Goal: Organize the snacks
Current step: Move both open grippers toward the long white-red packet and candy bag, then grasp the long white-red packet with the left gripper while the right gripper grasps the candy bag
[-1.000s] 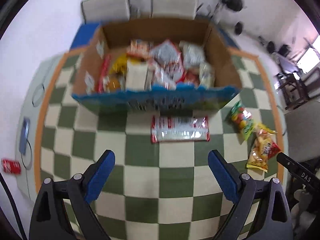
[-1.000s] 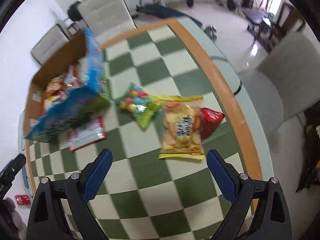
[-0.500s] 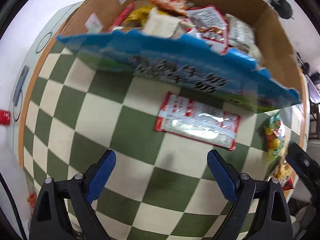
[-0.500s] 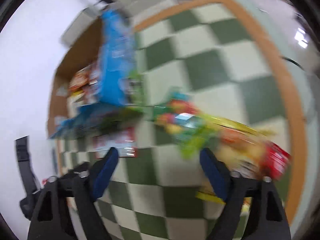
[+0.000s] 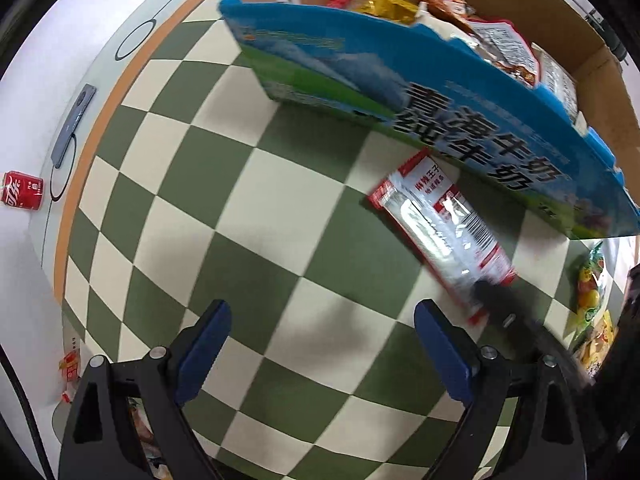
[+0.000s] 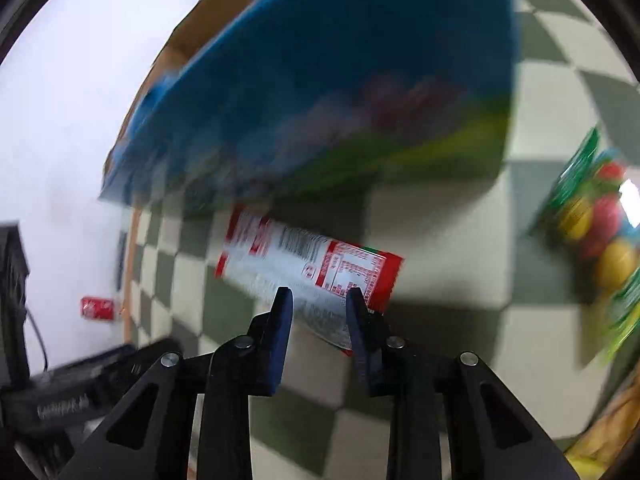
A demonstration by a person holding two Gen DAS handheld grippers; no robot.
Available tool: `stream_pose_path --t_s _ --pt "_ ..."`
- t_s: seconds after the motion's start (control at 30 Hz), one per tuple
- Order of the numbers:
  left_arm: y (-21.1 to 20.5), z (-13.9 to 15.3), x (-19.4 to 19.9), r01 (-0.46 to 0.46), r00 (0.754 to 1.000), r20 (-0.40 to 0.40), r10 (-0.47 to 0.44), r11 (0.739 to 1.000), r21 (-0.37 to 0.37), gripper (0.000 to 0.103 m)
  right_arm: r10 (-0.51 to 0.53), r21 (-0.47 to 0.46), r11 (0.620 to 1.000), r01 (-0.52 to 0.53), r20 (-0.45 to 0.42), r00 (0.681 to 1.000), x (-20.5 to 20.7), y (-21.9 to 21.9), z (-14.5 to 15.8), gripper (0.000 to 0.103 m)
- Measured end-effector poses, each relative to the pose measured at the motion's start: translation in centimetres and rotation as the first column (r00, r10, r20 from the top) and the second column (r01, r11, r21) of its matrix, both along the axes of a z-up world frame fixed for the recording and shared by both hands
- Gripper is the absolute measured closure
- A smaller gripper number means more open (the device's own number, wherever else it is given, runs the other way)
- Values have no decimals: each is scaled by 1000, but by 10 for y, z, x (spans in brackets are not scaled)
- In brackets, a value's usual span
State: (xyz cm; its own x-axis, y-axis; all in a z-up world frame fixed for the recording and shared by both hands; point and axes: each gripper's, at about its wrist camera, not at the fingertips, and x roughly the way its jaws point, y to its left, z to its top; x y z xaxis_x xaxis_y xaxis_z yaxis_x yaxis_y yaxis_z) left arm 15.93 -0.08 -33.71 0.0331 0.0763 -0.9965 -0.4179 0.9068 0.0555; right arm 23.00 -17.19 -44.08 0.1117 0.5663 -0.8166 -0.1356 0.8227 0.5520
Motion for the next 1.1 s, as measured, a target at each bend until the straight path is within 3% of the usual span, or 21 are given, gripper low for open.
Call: stream_pose_path --t_s 0.17,0.27,0.4,0.43,0.6,0.83,0.93,1.0,1.1 --pt "19 -5 1 -42 999 -17 41 999 -18 9 114 118 988 -102 -104 988 -21 34 -10 73" --pt "24 -15 12 -100 994 -46 96 989 -110 9 78 71 995 -72 -88 993 -27 25 5 72" --pt "12 -34 37 -211 976 -97 194 956 -204 9 -65 -19 998 64 -20 998 -28 -19 37 51" --pt "7 -38 43 -220 974 -99 204 957 -190 9 -99 -28 995 98 -10 995 -28 -30 41 46" --pt "-22 -54 67 -182 979 -100 179 983 -16 9 -226 -134 964 231 54 973 -24 -85 57 46" --pt "-33 -65 72 -143 984 -102 146 989 40 7 -303 -240 920 310 69 951 -17 -150 59 46" --pt "-34 -63 62 -68 992 -100 76 994 83 7 -243 -291 921 258 87 966 -1 -158 67 46" --pt "-31 -62 49 -16 995 -99 27 994 111 8 -120 -370 919 140 77 990 17 -156 69 38" --pt "-19 -65 34 -18 991 -129 26 998 62 9 34 -411 911 -6 61 998 40 -141 65 34"
